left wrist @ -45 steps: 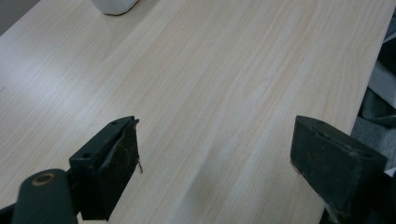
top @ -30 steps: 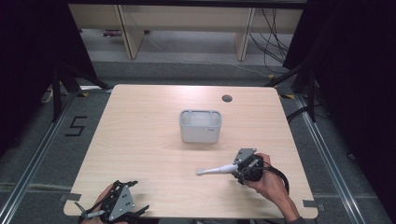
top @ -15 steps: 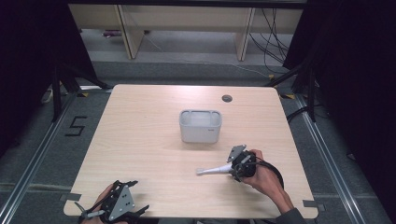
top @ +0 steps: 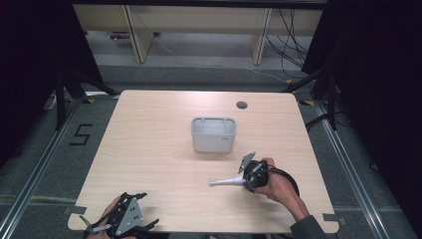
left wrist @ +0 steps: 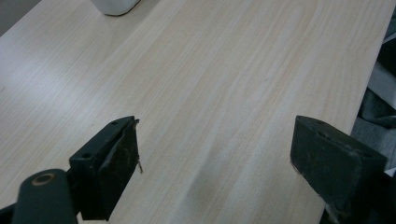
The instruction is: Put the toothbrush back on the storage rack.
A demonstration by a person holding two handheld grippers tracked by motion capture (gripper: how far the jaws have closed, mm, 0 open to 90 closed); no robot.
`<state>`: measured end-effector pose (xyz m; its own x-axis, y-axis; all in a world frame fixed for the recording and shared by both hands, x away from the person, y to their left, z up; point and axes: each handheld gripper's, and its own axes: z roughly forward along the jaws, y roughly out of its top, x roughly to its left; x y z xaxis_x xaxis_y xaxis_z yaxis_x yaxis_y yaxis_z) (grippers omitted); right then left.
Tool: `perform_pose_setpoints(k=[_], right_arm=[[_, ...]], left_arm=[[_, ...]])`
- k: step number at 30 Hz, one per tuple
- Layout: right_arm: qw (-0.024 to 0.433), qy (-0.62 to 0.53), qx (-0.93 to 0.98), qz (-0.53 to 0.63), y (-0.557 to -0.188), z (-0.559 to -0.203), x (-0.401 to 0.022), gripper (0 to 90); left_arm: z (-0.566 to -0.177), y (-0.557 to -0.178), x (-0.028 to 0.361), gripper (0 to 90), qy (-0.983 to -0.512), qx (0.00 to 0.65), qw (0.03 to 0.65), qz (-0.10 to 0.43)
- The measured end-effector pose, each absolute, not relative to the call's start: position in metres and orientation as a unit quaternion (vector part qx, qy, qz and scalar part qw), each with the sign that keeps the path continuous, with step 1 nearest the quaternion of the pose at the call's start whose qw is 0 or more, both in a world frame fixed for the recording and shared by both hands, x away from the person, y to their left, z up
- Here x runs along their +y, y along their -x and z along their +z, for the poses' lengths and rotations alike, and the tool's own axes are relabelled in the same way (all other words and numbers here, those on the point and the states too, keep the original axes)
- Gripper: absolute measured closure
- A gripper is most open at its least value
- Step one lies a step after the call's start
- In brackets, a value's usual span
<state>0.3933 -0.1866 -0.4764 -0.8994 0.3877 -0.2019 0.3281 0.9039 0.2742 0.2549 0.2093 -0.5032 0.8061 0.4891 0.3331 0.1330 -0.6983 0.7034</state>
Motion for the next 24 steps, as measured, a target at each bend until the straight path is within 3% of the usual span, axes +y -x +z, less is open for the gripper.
perform_pose_setpoints(k=[13,24], right_arm=[[0.071,-0.155,0.982,0.077,-0.397,-0.475,-0.178,62.9],[0.018,-0.170,0.984,0.049,-0.410,-0.476,-0.173,65.9]], left_arm=[[-0.503,-0.255,0.209,14.9,-0.885,0.175,0.346,0.258],[-0.503,-0.255,0.209,14.9,-0.884,0.174,0.349,0.257]])
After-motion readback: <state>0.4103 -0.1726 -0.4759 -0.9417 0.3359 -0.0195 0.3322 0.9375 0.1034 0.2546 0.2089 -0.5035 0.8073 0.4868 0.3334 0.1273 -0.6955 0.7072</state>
